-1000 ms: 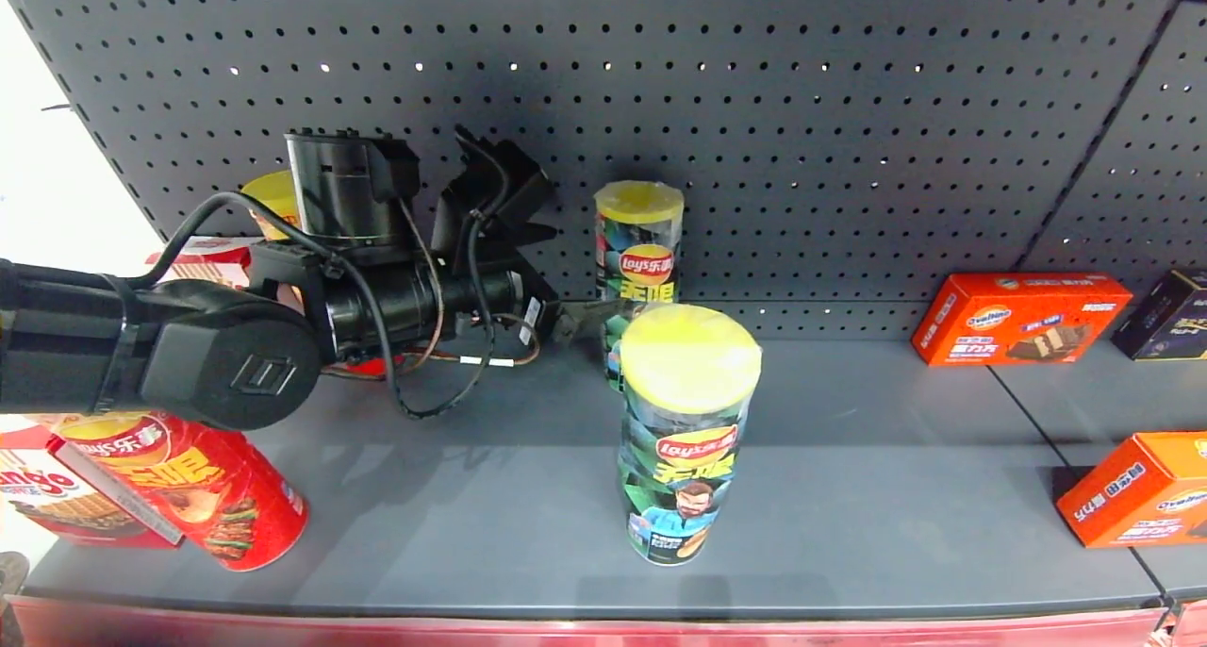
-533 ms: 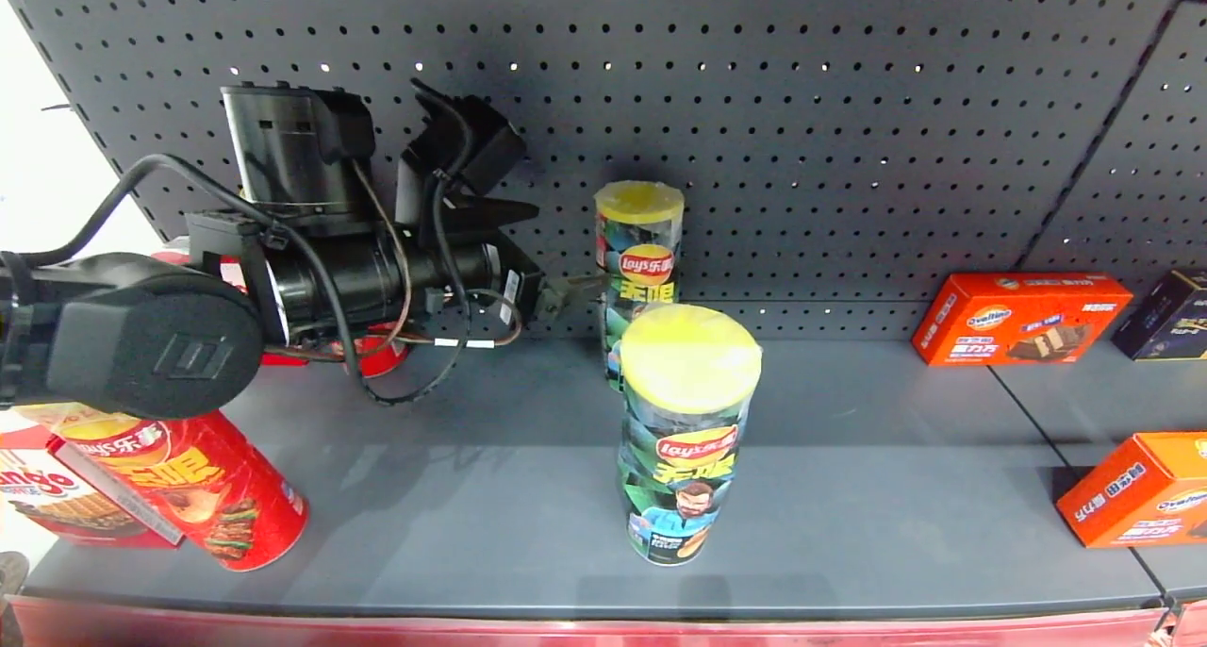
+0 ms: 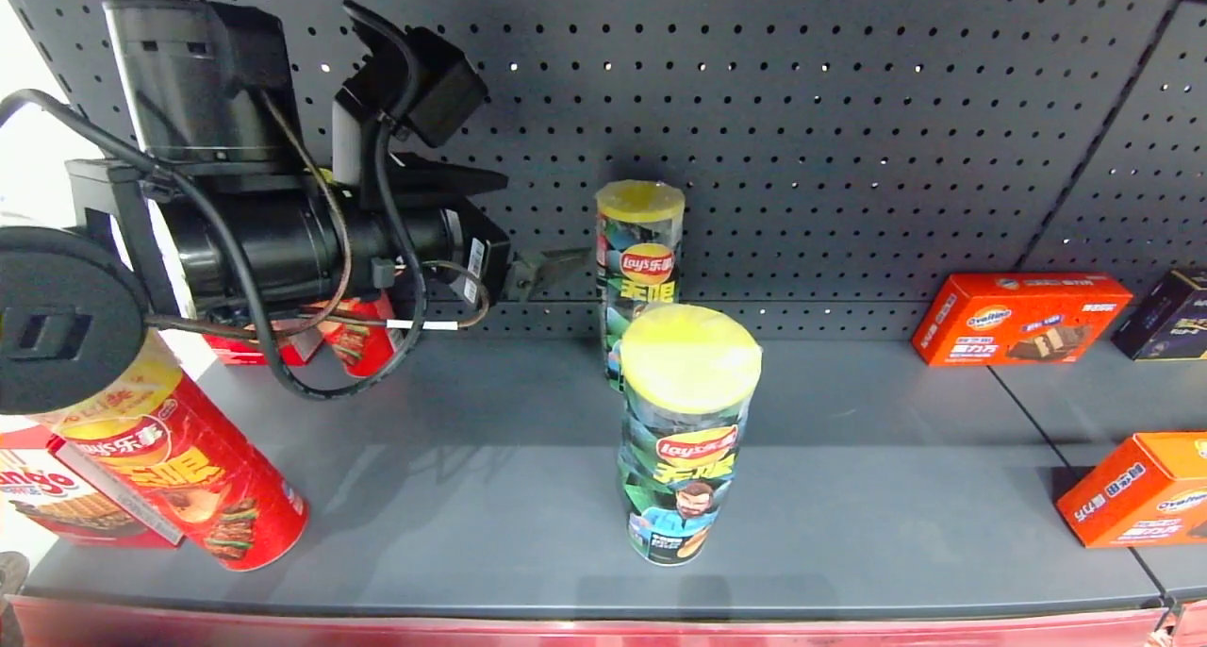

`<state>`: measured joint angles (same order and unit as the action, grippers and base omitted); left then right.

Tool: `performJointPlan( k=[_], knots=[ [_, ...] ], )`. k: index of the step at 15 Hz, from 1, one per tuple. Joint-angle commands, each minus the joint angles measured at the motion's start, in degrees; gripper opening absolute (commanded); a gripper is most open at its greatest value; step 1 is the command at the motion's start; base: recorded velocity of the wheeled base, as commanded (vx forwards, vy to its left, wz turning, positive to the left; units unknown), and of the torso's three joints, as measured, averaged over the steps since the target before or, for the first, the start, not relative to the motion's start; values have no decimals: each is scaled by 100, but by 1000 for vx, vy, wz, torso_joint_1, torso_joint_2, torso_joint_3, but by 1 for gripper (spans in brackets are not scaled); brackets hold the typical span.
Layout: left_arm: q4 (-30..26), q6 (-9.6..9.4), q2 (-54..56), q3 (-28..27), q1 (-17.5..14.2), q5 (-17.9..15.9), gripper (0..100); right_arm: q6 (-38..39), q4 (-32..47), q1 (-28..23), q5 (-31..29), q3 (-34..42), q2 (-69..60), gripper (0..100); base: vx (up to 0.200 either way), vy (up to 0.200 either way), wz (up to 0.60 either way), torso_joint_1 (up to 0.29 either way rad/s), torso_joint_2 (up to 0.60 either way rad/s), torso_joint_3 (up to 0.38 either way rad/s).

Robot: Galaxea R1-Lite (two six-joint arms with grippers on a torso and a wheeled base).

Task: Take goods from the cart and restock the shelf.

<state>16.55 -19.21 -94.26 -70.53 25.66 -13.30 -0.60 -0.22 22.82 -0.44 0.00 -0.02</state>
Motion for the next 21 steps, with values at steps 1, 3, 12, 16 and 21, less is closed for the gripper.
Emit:
performJointPlan(
  k=[1, 3, 12, 16, 21],
  knots=[
    [-109, -4, 188, -74, 88, 91, 100, -2, -4, 3, 0, 0, 2, 100, 0, 0, 0, 0, 0, 0],
    [-276, -4, 382, -66, 202, 205, 100, -2, -4, 3, 0, 0, 2, 100, 0, 0, 0, 0, 0, 0],
    [-249, -65, 1753, 725, 510, 767, 100, -2, -4, 3, 0, 0, 2, 100, 0, 0, 0, 0, 0, 0],
    [-293, -188, 2676, 1490, 580, 811, 100, -2, -4, 3, 0, 0, 2, 100, 0, 0, 0, 0, 0, 0],
    [-311, -188, 3440, 1833, 572, 882, 100, 7, -4, 3, 0, 0, 2, 100, 0, 0, 0, 0, 0, 0]
  ],
)
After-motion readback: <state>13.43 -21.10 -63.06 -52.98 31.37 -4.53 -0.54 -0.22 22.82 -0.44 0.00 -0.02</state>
